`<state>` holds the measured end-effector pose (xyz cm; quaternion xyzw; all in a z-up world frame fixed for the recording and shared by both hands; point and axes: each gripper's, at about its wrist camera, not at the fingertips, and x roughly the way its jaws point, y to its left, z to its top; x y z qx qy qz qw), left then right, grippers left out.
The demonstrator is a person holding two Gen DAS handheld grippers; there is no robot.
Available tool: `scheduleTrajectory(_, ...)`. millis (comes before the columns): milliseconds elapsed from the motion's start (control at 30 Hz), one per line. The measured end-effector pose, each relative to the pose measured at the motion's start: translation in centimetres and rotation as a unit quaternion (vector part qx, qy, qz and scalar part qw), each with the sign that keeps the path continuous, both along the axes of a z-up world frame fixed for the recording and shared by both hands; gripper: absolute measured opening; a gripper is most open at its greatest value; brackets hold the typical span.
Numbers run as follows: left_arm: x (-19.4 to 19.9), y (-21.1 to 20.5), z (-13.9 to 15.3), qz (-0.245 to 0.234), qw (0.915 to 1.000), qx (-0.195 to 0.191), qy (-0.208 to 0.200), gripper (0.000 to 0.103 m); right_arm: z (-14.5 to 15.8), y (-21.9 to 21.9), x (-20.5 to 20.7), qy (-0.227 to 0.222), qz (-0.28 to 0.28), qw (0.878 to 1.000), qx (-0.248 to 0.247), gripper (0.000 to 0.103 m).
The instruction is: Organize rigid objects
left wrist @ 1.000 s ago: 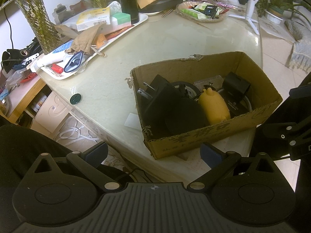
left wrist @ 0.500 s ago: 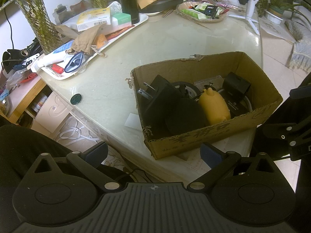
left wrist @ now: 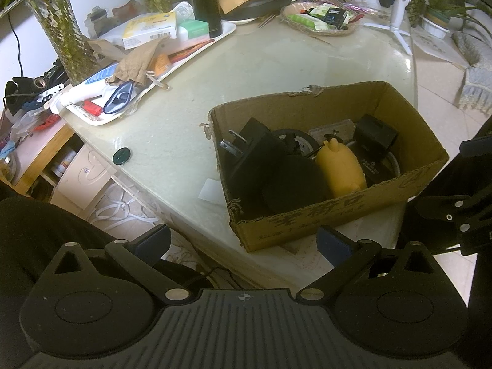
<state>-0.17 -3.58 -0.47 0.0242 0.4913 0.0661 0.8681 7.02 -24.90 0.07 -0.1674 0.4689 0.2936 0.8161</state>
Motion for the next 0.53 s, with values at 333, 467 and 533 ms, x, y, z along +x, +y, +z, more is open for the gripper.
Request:
scheduleTrajectory(333, 0.01, -0.01, -0.04, 0.000, 1.0000, -0.001, 0.001, 0.103, 0.01, 0.00, 0.01, 0.000, 0.000, 1.000, 0.001, 0.103)
scheduleTrajectory(467, -0.25, -0.11, 0.14, -0.005, 1.0000, 0.001, -0.007, 0.103, 0.01, 0.00, 0.01, 0.000, 0.000, 1.000, 0.000, 0.103)
scheduleTrajectory(533, -0.26, -0.09, 0.07, -0.005, 1.0000, 0.002, -0.007, 0.103, 0.02, 0.00, 0.01, 0.000, 0.000, 1.000, 0.000, 0.103)
